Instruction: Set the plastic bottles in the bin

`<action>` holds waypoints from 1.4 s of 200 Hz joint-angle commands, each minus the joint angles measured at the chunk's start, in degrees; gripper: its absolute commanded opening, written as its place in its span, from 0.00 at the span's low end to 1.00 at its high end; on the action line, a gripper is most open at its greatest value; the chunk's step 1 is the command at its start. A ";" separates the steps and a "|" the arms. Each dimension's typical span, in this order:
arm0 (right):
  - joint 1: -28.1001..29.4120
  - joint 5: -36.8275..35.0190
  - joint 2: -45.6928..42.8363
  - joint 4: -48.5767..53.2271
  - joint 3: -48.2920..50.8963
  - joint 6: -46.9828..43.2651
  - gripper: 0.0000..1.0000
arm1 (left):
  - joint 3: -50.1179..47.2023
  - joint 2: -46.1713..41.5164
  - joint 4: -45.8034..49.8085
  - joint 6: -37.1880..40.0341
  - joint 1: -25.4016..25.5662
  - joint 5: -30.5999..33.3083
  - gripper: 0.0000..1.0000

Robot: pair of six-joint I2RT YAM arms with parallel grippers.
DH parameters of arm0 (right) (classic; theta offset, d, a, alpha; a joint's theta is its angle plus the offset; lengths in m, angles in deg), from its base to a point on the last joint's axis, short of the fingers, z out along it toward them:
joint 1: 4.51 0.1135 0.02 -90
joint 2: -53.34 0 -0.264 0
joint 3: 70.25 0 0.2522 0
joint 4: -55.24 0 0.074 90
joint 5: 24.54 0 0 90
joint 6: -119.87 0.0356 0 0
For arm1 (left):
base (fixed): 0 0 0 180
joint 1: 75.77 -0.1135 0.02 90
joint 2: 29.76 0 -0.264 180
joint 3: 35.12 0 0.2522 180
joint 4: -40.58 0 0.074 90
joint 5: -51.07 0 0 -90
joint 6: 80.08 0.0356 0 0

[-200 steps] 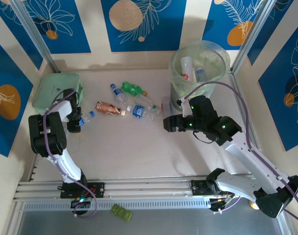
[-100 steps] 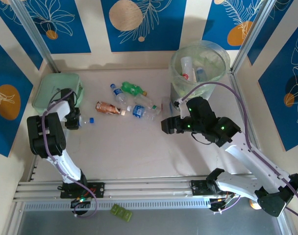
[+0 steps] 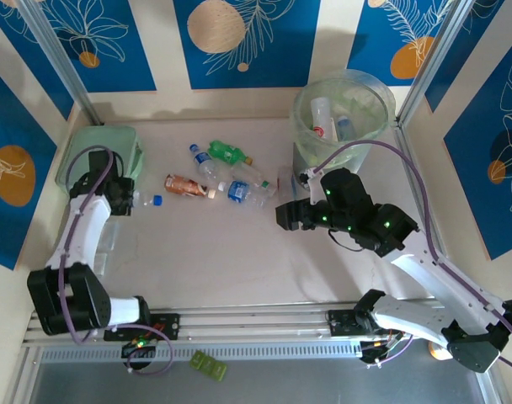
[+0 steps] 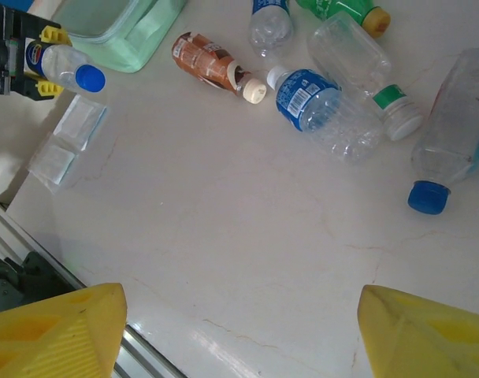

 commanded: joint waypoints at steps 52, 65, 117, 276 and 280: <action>0.48 2.80 -1.48 -1.17 -3.52 3.98 0.78 | -5.16 -11.36 -26.89 9.81 16.73 -17.14 0.39; 0.26 6.04 -1.29 -2.30 -3.90 3.82 0.78 | -5.97 -10.94 -35.04 10.33 18.55 -22.78 0.39; -2.09 21.92 -0.11 -11.37 -5.31 8.21 0.83 | -10.21 -3.00 -83.37 -0.60 26.16 -41.76 0.43; -5.29 34.76 10.02 -23.22 -10.45 14.91 0.67 | -11.89 4.14 -106.78 -1.31 42.81 -43.38 0.39; -5.26 34.45 9.86 -23.05 -10.24 14.90 0.65 | -11.93 4.14 -106.67 -1.19 42.82 -43.26 0.39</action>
